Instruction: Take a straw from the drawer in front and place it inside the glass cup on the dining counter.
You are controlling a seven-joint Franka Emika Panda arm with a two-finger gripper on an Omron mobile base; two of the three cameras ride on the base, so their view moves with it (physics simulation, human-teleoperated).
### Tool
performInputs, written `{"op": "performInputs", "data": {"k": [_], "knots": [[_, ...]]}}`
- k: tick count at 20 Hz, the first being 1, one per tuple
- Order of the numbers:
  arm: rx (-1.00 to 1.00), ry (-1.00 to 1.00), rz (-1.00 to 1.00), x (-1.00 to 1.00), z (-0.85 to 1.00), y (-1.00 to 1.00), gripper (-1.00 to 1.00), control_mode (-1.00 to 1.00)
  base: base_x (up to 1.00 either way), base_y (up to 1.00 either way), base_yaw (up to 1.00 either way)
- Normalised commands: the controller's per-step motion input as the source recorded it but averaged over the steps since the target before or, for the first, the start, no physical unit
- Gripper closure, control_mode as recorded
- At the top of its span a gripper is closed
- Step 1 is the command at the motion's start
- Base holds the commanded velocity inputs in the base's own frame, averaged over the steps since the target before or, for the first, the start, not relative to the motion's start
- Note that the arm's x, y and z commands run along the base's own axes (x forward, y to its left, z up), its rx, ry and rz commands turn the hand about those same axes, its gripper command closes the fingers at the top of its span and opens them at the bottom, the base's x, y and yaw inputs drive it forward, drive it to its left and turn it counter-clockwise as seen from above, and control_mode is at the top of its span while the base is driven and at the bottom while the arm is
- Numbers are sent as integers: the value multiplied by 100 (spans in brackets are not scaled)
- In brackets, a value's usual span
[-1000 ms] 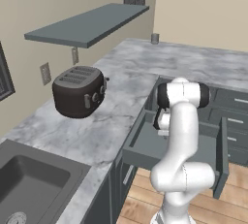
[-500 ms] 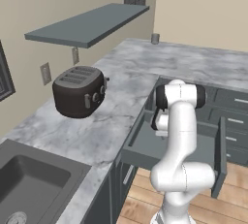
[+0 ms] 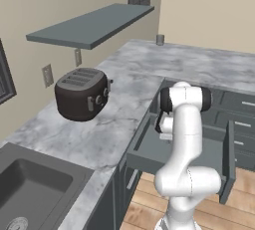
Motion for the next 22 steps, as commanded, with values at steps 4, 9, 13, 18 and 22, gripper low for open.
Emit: {"op": "performInputs", "data": {"k": [4,9,13,18,22], "knots": [[0,0,-4,-15,-15,-36,100,-100,0,0,0],[0,0,-3,-5,-3,-29,100,-100,0,0,0],[0,-3,-3,-18,12,-16,100,-100,0,0,0],[0,-17,-2,-47,73,-1,100,-100,0,0,0],[1,-16,0,-53,100,0,100,-100,0,0,0]]}}
